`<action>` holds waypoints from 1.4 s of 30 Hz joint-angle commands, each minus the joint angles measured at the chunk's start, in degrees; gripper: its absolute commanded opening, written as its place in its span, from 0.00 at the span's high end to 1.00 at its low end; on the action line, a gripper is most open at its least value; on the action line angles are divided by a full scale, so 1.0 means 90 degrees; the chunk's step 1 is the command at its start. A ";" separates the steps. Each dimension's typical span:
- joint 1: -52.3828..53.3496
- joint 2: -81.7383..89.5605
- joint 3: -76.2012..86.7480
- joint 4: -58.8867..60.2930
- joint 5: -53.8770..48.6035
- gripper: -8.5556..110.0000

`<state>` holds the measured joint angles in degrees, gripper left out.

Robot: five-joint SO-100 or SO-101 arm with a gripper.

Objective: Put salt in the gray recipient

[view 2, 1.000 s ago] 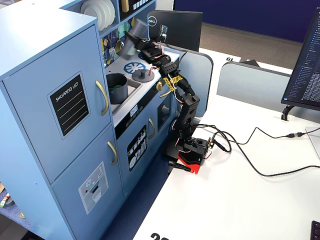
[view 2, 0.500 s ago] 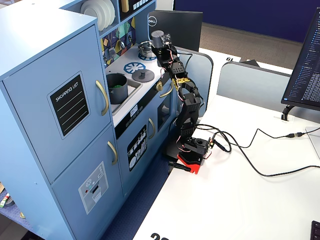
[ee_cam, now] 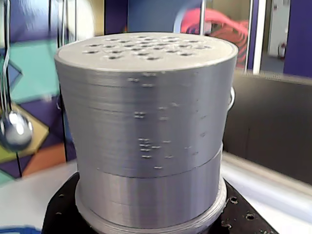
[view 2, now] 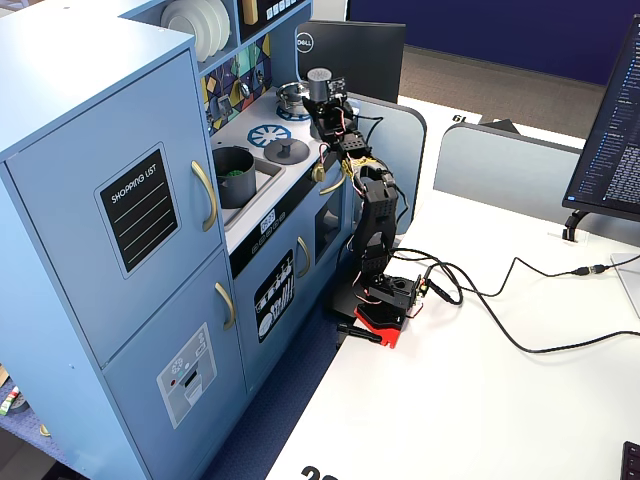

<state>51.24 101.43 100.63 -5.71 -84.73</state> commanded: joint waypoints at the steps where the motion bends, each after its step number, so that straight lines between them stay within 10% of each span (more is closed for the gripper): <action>1: 0.0127 -0.0205 -0.0664 -0.0234 0.0137 0.93; 12: 0.0117 -0.0869 -0.1172 -0.0137 0.0078 0.91; 18: 0.0303 -0.0684 -0.1113 0.0264 0.0420 0.48; 23: 0.0439 0.0000 -0.0869 0.0742 0.0264 0.40; 28: 0.0566 0.2227 -0.0166 0.3145 -0.0537 0.56; 31: 0.0059 0.3984 0.0029 0.5918 -0.1104 0.93; 36: -0.2344 0.6309 0.0957 0.8945 -0.0732 0.93; 42: -0.4941 0.7842 0.4199 0.9150 0.0332 0.93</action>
<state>18.63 165.15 123.40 75.32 -86.92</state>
